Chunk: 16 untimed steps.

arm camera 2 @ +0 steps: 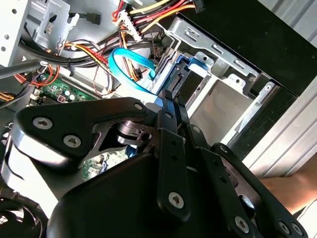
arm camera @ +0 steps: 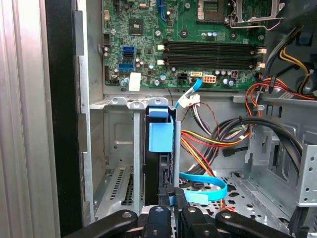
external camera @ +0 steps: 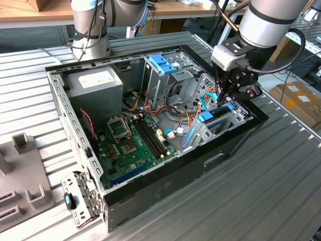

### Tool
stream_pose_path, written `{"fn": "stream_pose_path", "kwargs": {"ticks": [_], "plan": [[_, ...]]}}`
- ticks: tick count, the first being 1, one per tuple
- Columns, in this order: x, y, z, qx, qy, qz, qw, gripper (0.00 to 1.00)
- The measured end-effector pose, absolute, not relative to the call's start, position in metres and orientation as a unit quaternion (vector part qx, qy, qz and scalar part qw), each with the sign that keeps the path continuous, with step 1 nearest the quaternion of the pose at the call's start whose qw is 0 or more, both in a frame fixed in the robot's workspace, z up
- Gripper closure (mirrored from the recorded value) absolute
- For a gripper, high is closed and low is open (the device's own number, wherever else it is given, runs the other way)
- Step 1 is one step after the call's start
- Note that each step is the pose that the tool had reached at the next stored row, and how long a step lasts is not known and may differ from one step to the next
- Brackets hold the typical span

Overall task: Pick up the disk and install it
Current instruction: 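Insert the first disk wire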

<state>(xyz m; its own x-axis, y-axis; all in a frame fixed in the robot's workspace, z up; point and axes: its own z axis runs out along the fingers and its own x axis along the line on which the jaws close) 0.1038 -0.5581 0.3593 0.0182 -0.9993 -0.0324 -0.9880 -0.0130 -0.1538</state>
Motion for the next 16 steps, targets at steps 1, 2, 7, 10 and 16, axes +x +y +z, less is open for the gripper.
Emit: {"fn": "stream_pose_path", "kwargs": {"ticks": [1, 2, 7, 10, 16], "plan": [[0.103, -0.558, 0.359, -0.710, 0.699, -0.043, 0.068, 0.84], [0.102, -0.558, 0.359, -0.710, 0.699, -0.044, 0.072, 0.84], [0.096, -0.559, 0.356, -0.710, 0.697, -0.051, 0.083, 0.84], [0.093, -0.560, 0.354, -0.711, 0.696, -0.054, 0.087, 0.84], [0.092, -0.560, 0.351, -0.713, 0.693, -0.057, 0.091, 0.84]]}}
